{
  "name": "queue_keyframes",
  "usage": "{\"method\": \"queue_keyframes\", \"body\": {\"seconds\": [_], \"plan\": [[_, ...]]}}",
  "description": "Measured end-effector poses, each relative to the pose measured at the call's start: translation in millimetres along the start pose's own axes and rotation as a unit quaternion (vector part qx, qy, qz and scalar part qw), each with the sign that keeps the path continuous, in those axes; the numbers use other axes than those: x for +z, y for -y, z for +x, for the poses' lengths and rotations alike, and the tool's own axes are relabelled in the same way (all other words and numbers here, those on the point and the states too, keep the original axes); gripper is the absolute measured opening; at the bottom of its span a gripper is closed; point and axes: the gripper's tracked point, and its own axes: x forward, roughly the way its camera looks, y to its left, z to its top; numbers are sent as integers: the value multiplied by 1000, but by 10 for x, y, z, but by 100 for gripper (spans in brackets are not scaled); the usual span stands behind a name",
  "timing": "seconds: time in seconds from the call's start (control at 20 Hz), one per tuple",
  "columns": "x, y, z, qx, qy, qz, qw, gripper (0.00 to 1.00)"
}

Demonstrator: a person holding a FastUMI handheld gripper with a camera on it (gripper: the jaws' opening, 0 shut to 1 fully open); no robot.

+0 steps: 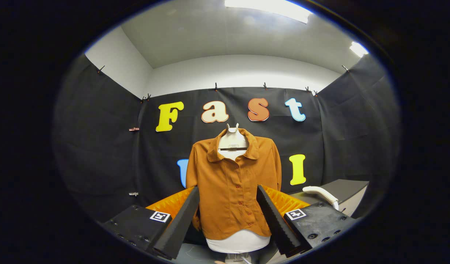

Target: Iron the clothes twice with a garment steamer, once on the left side and once on the right side.

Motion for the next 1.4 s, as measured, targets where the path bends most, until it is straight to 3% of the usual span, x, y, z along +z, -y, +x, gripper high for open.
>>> {"method": "queue_keyframes", "body": {"seconds": [1.0, 1.4], "plan": [[-141, -41, 201, -23, -14, -5, 1000, 98], [-322, -31, 279, -54, -37, 6, 998, 98]]}}
